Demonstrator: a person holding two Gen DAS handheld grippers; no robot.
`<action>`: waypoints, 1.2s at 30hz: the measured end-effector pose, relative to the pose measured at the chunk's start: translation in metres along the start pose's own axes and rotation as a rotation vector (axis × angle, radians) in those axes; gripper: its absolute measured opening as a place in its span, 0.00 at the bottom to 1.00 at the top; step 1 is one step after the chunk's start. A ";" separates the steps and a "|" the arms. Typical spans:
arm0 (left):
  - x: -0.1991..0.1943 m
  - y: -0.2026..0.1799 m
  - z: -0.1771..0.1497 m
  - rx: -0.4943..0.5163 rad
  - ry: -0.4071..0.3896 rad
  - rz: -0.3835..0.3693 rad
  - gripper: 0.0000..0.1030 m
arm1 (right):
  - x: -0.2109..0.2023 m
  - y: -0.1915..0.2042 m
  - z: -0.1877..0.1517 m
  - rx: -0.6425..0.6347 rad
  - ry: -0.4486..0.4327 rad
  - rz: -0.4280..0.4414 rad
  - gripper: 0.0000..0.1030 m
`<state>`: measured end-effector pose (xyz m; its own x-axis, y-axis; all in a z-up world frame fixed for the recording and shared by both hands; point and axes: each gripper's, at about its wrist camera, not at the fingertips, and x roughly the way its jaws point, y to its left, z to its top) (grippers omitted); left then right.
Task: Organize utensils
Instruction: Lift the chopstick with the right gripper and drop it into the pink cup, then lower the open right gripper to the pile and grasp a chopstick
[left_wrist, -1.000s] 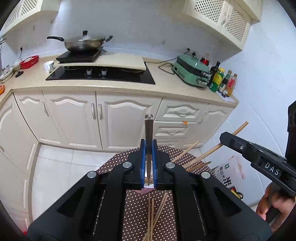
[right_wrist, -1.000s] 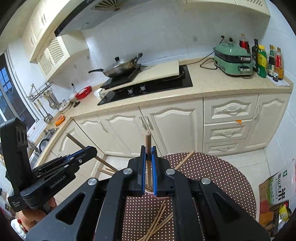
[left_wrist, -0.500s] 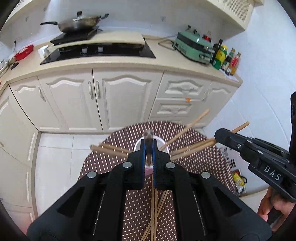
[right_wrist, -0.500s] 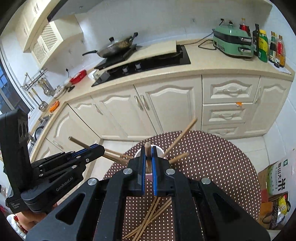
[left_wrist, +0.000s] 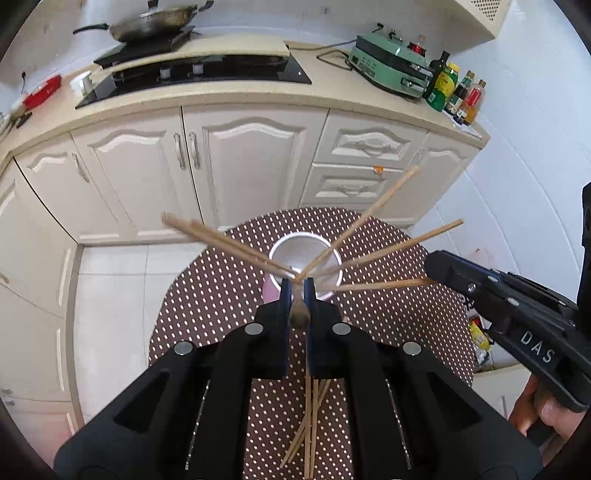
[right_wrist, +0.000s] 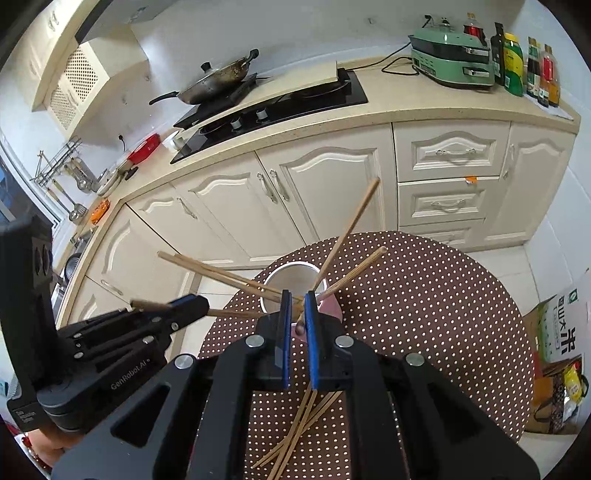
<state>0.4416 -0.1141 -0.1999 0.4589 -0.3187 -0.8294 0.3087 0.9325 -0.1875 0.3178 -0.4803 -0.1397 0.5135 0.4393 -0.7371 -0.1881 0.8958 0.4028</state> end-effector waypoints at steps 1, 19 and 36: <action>0.000 0.000 -0.001 -0.002 0.006 -0.003 0.07 | -0.001 -0.001 -0.001 0.008 0.000 0.002 0.08; -0.004 0.005 -0.031 -0.035 0.014 -0.016 0.52 | -0.023 -0.014 -0.027 0.076 -0.026 -0.011 0.16; 0.038 0.005 -0.081 -0.047 0.093 -0.015 0.52 | 0.005 -0.044 -0.075 0.166 0.089 -0.019 0.16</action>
<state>0.3927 -0.1077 -0.2751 0.3746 -0.3179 -0.8710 0.2745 0.9353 -0.2233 0.2660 -0.5127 -0.2020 0.4380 0.4333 -0.7877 -0.0343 0.8836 0.4670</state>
